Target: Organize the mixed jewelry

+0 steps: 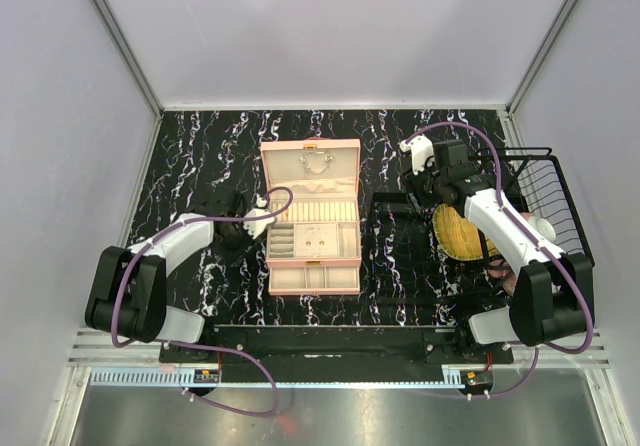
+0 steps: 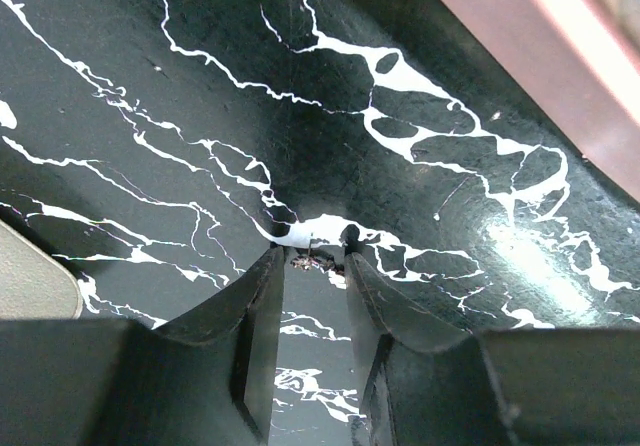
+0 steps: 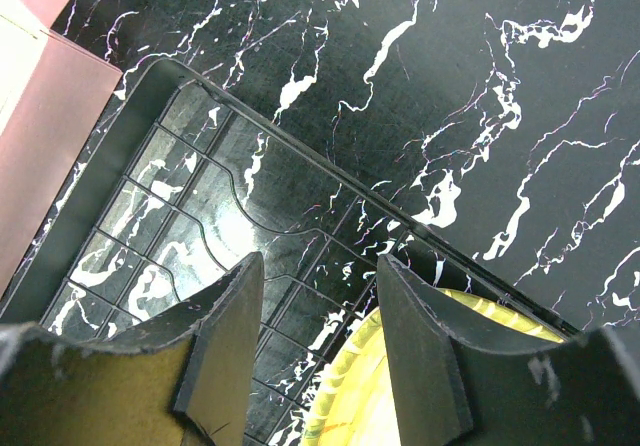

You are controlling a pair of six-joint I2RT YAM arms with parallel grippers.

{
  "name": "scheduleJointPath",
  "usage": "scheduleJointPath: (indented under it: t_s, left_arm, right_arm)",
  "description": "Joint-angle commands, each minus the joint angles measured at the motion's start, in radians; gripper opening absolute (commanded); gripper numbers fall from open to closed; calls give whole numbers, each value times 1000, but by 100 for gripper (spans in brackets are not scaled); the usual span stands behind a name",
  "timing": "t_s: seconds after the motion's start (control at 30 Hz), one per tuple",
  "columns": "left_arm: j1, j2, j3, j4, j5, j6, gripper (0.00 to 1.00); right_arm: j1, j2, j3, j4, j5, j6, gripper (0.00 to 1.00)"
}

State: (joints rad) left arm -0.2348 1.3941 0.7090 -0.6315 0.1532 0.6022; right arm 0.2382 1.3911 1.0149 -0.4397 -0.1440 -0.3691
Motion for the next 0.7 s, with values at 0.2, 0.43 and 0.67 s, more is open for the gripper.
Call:
scheduleJointPath:
  t_s: [0.2,0.43,0.67]
  left_arm:
    - [-6,13,-12,47,-20,-24,33]
    - [-8,11,-39,59,-44,-7,27]
    - [-6,5,-59,61,-61,4,20]
  right_arm:
    - [-5,-1,30,9,-14,7,55]
    - [-5,2,31,9,-14,7,55]
    - [-5,-1,28,9,-12,7,55]
